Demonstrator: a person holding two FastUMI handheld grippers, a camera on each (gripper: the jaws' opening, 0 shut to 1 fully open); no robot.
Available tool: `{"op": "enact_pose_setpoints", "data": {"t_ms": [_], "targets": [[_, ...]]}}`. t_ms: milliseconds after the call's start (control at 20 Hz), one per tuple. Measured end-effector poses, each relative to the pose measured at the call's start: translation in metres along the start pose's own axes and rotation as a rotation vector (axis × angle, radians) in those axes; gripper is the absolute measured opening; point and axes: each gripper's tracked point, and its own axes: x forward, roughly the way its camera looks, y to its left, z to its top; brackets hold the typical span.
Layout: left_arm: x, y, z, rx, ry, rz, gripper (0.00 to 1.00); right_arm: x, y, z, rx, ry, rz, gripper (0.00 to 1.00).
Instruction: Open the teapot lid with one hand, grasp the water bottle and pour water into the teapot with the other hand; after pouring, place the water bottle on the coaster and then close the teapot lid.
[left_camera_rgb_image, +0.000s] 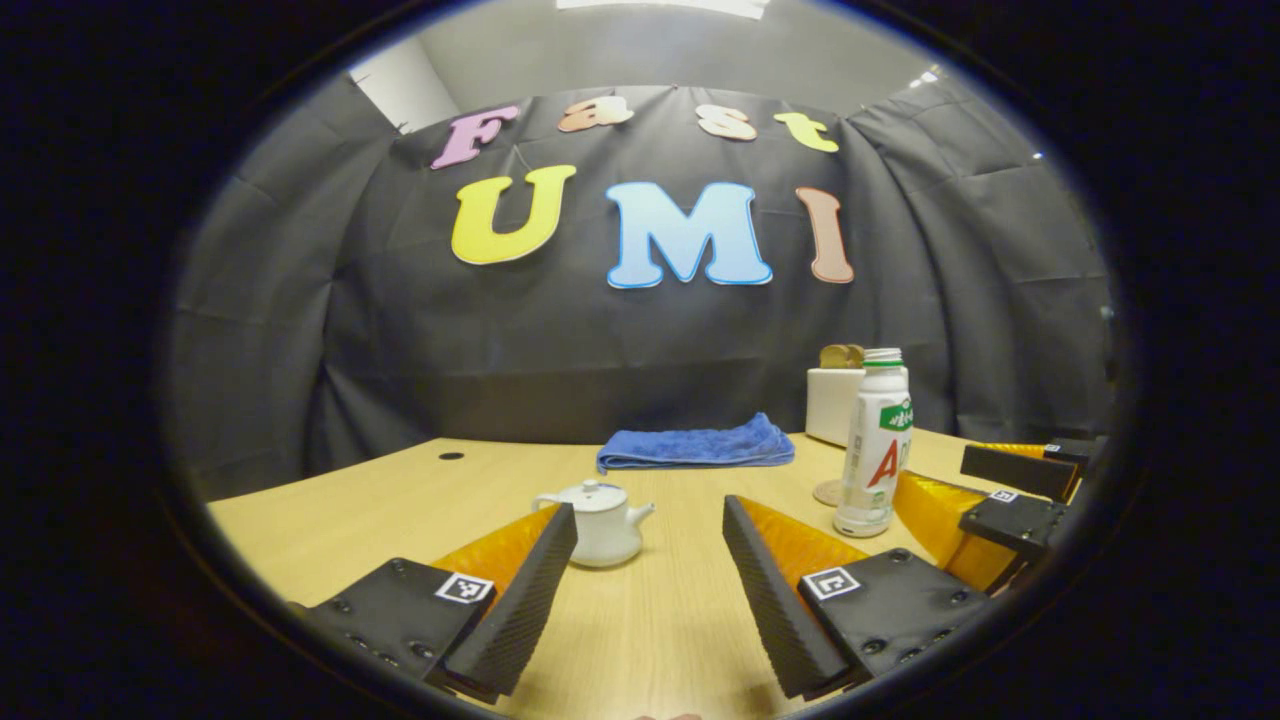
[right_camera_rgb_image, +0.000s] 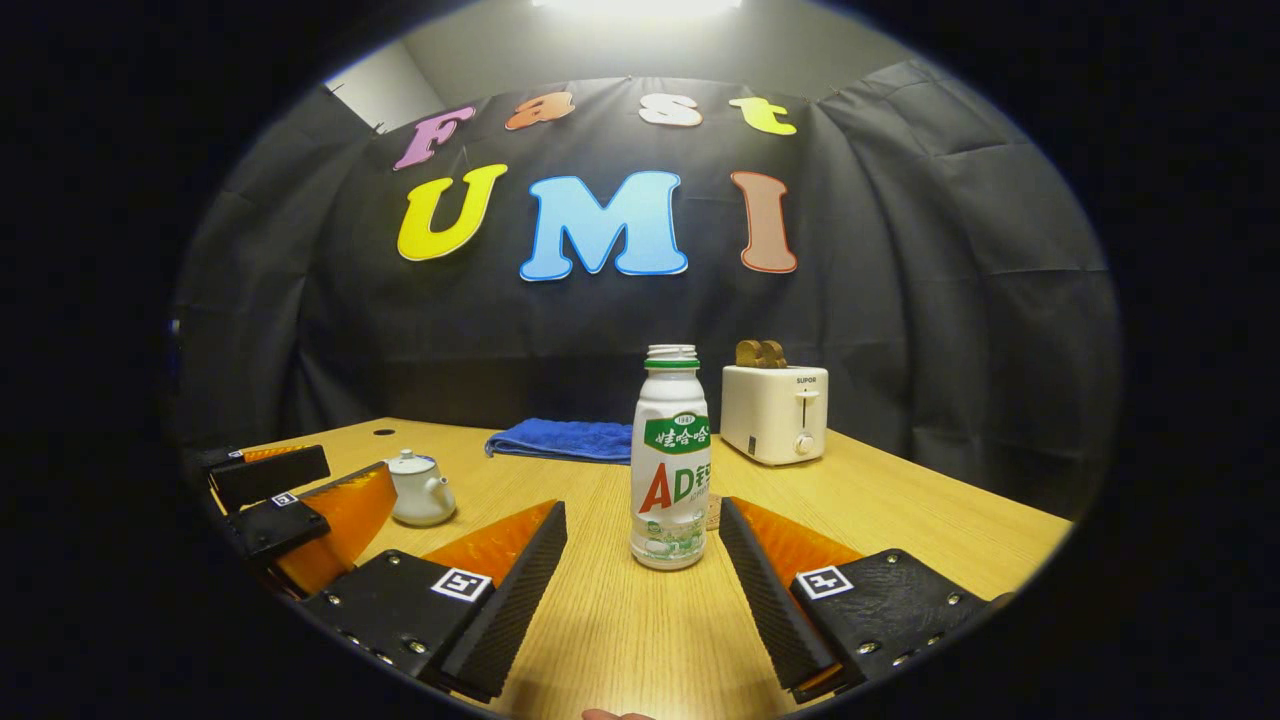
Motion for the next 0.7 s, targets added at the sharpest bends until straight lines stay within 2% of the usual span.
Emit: {"op": "enact_pose_setpoints", "data": {"t_ms": [100, 350, 700], "targets": [[0.002, -0.004, 0.0, -0.001, -0.002, -0.028, 1.0, 0.002, -0.003, 0.0, 0.0, -0.001, -0.021, 0.95], [0.014, 0.01, 0.001, -0.002, -0.005, -0.001, 1.0, 0.006, -0.005, 0.001, 0.0, -0.003, -0.03, 0.95], [0.071, 0.049, -0.01, -0.014, 0.042, 0.038, 1.0, 0.013, 0.003, -0.002, -0.017, 0.029, 0.009, 0.95]]}}
